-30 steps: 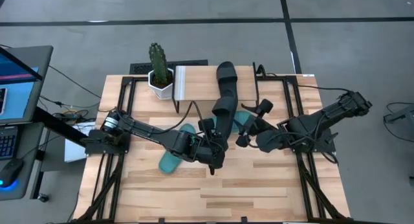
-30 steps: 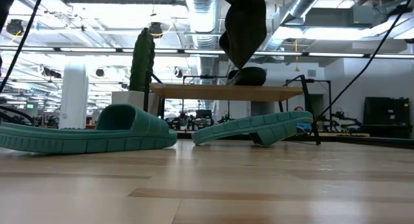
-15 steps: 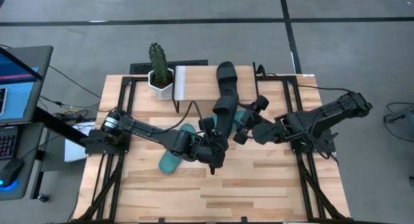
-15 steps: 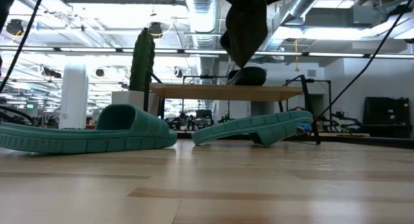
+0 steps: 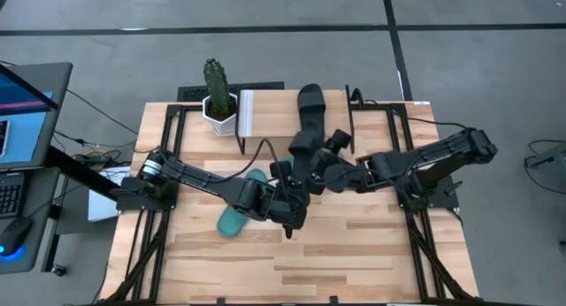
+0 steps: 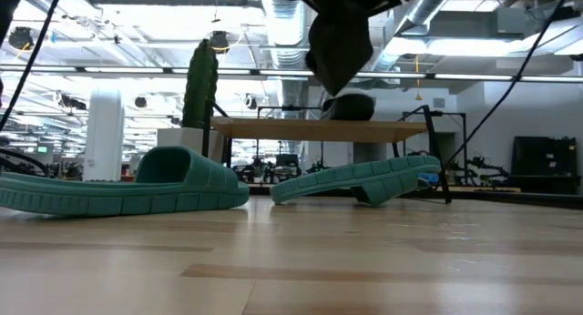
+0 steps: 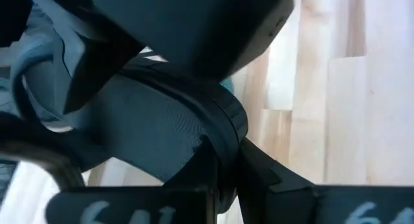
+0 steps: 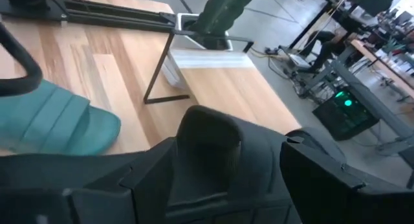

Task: Pick and place slides into the shelf
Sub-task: Put the black slipper on the shelf

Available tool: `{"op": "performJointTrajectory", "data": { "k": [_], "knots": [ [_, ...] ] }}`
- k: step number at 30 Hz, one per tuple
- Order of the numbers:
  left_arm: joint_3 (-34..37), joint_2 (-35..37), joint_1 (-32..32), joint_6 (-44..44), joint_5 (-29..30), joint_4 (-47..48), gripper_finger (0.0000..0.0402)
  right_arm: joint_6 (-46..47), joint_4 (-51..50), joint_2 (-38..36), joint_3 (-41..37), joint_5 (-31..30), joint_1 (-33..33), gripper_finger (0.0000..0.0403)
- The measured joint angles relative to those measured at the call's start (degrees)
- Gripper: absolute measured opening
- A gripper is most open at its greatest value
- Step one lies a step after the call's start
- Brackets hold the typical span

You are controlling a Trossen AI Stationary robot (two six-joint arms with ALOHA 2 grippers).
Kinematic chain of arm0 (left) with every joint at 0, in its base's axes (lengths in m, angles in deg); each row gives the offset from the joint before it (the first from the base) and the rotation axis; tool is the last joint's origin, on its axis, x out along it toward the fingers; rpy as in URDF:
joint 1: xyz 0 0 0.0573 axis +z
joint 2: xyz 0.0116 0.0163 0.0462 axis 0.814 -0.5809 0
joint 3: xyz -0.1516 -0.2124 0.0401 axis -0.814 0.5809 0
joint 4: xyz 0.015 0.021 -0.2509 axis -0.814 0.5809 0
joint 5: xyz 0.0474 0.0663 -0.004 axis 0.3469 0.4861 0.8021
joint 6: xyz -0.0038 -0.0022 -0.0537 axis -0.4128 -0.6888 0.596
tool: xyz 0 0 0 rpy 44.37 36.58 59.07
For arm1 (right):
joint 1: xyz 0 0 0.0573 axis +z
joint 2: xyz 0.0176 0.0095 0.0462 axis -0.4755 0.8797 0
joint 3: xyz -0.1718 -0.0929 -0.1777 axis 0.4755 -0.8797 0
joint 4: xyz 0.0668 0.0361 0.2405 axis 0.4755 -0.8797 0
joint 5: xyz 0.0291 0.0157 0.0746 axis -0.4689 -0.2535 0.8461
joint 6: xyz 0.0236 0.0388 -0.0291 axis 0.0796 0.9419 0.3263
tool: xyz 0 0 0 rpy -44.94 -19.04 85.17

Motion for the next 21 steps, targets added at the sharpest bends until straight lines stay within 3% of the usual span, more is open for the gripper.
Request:
{"op": "performJointTrajectory", "data": {
  "k": [21],
  "knots": [
    [0.0,0.0,-2.23,-2.95,1.0,-0.06,0.0011,-2.06,-3.2,-0.78,1.13,3.53,-1.05,0.026]
  ]
}}
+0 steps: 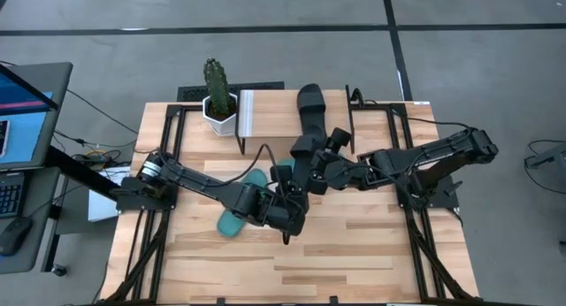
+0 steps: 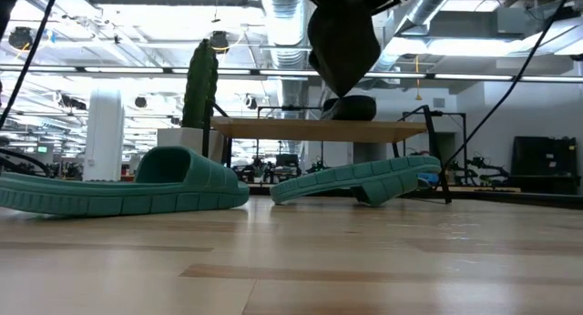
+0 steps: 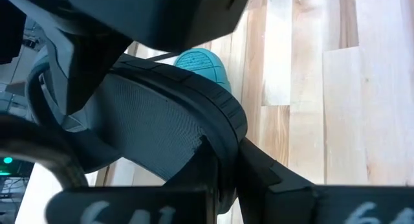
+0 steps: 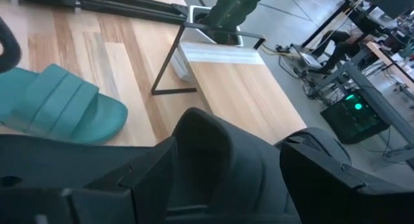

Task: Pick and place slides into the shelf
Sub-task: Put the black slipper on the shelf

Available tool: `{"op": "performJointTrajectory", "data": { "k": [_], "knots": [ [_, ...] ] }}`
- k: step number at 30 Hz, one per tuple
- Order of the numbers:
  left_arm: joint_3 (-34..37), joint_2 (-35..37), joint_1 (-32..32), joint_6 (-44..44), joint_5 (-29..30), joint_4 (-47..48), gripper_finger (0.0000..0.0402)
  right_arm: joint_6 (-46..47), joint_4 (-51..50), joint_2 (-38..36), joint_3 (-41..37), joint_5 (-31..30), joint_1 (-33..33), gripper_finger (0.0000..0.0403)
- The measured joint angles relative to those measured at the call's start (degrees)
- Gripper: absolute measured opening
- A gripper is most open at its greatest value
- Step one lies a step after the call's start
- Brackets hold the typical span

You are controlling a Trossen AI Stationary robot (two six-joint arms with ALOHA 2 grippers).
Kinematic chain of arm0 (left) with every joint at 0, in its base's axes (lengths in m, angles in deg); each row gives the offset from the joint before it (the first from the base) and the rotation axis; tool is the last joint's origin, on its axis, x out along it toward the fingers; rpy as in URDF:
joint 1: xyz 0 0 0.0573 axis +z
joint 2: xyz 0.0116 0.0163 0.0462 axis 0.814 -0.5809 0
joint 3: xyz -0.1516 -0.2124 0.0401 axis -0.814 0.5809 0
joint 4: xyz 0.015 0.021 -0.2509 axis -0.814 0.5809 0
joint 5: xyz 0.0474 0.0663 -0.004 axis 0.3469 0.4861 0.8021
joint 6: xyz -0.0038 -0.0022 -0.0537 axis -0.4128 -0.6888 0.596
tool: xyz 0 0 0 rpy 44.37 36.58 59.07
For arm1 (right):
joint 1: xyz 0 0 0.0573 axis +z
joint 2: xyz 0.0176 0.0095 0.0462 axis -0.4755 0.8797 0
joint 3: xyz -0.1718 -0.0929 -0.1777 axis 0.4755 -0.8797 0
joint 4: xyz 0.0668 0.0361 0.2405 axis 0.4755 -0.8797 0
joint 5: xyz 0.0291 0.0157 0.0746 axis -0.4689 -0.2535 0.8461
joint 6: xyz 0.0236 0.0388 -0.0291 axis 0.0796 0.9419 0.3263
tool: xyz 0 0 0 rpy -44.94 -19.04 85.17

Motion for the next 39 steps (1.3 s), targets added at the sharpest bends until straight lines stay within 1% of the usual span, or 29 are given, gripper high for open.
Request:
{"op": "performJointTrajectory", "data": {
  "k": [5,8,11,13,16,17,20,24,29,33,39],
  "knots": [
    [0.0,0.0,-0.7,-0.01,1.05,0.04,0.0011,1.81,-0.15,0.0,0.0,-0.04,-0.02,0.0256],
    [0.0,0.0,-0.91,-0.02,1.47,0.0,0.0011,3.63,-0.47,0.0,0.0,-0.02,-0.29,0.0231],
    [0.0,0.0,-1.04,-0.12,2.11,0.0,0.0011,6.66,-2.21,0.0,0.0,0.0,-1.13,0.0174],
    [0.0,0.0,-1.24,-0.65,3.12,-0.03,0.0011,9.29,-4.14,0.0,0.0,0.67,-1.99,0.0121],
    [0.0,0.0,-1.47,-1.11,4.31,-0.26,0.0011,11.84,-6.6,0.0,0.06,3.14,-3.28,0.0032],
    [0.0,0.0,-1.52,-1.17,4.57,-0.22,0.0011,11.92,-6.77,0.0,0.07,3.59,-3.5,0.0018],
    [0.0,0.0,-1.57,-1.26,5.01,-0.24,0.0011,12.8,-6.04,0.0,0.07,2.98,-3.61,0.0008],
    [0.0,0.0,-1.7,-1.25,6.13,-0.24,0.0012,11.06,-4.35,0.13,0.64,1.26,-2.91,0.0004],
    [-0.04,0.08,-1.79,-1.25,8.78,-0.37,0.0038,8.36,-4.32,0.17,3.79,-0.56,-2.58,0.0002],
    [-0.09,0.13,-1.83,-1.73,8.72,-0.83,0.0045,5.73,-4.37,0.19,6.05,-1.37,-2.52,0.0002],
    [-0.17,0.22,-2.82,-4.61,9.01,-4.74,0.0048,3.86,-4.65,0.19,8.15,-1.39,-2.47,0.0001]
  ]
}}
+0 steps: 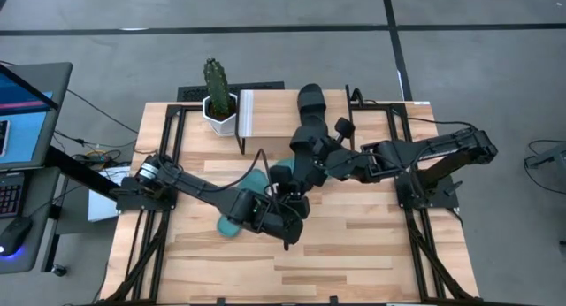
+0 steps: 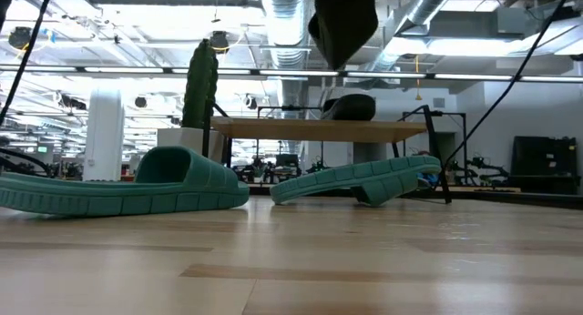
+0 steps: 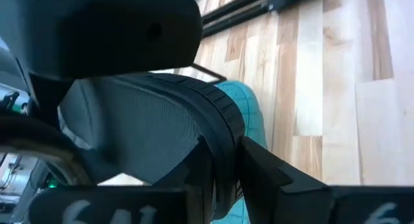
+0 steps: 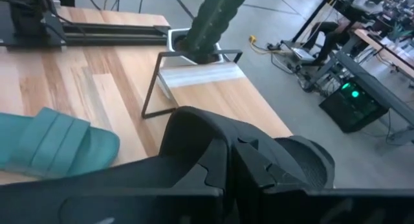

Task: Pick and place slides into the shelf
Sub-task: Put the black slipper on the shelf

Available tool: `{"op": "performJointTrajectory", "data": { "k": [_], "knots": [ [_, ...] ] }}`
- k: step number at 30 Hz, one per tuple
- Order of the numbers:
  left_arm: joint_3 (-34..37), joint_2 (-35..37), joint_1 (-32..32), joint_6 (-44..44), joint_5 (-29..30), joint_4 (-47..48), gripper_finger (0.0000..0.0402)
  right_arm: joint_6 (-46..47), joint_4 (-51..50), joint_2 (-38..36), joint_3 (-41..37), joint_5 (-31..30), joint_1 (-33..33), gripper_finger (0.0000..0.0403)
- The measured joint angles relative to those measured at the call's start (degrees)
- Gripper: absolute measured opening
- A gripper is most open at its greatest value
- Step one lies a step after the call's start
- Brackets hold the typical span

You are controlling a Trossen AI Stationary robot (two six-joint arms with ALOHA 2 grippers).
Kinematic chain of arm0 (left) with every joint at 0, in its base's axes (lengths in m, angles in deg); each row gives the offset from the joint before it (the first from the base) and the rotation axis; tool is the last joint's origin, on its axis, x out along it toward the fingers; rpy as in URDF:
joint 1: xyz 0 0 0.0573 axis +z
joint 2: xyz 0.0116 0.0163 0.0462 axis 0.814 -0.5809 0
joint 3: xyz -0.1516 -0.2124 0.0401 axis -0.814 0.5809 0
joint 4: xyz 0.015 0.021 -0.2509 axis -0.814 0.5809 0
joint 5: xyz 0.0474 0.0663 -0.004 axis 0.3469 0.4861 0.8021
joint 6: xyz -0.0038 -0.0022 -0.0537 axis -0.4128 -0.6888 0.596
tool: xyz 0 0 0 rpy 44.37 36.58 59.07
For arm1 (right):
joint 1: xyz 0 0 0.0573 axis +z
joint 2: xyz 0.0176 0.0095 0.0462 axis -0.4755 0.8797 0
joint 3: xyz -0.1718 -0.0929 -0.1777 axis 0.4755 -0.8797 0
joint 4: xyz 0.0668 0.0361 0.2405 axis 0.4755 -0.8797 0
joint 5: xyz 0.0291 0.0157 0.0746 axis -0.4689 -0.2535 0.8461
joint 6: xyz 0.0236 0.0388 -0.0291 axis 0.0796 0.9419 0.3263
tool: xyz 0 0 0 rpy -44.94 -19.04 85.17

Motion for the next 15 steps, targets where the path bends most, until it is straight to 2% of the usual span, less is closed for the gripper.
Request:
{"op": "performJointTrajectory", "data": {
  "k": [4,9,15],
  "knots": [
    [-1.23,0.0,-0.83,-2.52,2.39,-0.16,0.0054,-0.05,-1.96,0.0,0.96,-0.79,0.02,0.0001],
    [-5.29,-0.07,-1.84,-4.94,4.94,0.7,0.0082,0.02,-3.8,-0.05,2.06,-1.85,0.02,0.0],
    [-11.58,-0.11,-2.73,-4.67,3.18,1.39,0.0119,-1.59,-6.69,-0.12,4.7,-6.04,-0.24,0.0]
  ]
}}
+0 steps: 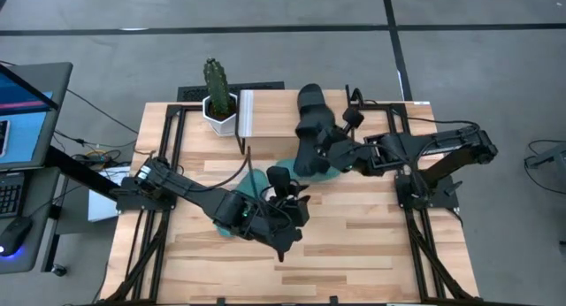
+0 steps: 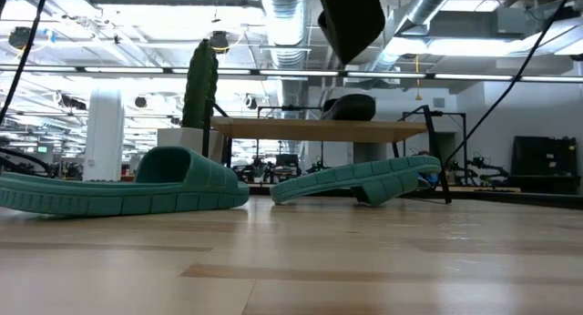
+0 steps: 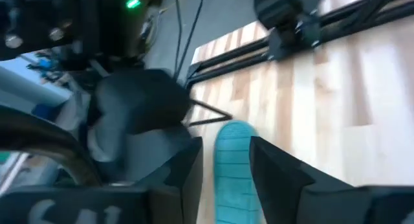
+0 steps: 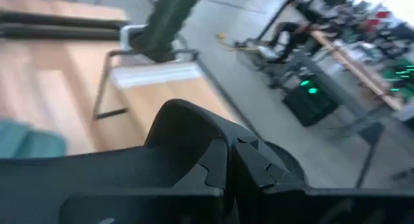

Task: Pick and place slides into the shelf
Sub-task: Put the black slipper on the shelf

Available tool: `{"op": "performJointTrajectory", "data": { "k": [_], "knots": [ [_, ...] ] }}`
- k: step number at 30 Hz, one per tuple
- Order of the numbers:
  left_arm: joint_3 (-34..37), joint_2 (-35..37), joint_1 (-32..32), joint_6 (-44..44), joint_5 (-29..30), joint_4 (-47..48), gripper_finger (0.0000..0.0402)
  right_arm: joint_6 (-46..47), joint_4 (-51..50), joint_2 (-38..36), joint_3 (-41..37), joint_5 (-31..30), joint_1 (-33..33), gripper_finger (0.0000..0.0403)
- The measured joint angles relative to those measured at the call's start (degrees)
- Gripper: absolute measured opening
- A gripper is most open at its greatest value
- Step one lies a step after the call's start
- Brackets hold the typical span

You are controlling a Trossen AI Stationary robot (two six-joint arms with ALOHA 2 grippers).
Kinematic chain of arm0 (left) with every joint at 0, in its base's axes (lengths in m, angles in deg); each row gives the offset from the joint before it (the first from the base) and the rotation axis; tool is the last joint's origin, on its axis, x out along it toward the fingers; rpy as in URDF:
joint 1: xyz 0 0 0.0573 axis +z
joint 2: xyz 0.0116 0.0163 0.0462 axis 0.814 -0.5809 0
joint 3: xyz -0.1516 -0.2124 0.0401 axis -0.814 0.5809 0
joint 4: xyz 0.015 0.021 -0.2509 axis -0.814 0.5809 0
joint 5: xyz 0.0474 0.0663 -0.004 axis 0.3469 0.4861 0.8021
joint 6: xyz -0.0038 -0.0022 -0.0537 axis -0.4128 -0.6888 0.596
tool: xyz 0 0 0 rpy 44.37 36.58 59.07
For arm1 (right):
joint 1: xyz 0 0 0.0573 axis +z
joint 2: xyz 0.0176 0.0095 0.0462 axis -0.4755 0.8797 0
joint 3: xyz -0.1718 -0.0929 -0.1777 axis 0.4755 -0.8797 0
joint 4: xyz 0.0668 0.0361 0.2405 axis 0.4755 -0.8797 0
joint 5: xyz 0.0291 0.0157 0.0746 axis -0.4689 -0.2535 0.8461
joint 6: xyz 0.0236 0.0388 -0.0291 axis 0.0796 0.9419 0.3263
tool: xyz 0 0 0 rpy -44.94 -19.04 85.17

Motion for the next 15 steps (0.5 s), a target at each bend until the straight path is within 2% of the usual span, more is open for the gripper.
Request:
{"op": "performJointTrajectory", "data": {
  "k": [4,7,12,15],
  "knots": [
    [-3.35,-0.04,-1.33,-1.05,0.34,0.59,0.0138,-1.42,-1.79,-0.02,3.1,-0.9,0.1,0.0],
    [-7.03,-0.15,-2.79,-0.57,1.92,4.82,0.0144,-2.63,-3.68,-0.05,5.79,-0.96,0.12,0.0],
    [-14.74,-0.17,-5.61,8.81,2.21,17.2,0.0142,-2.99,-12.0,-0.61,9.54,-0.58,-0.37,0.0],
    [-13.34,3.06,-7.76,14.96,2.45,18.95,0.0142,-3.04,-18.05,-3.05,10.51,3.86,-1.76,0.0]
  ]
}}
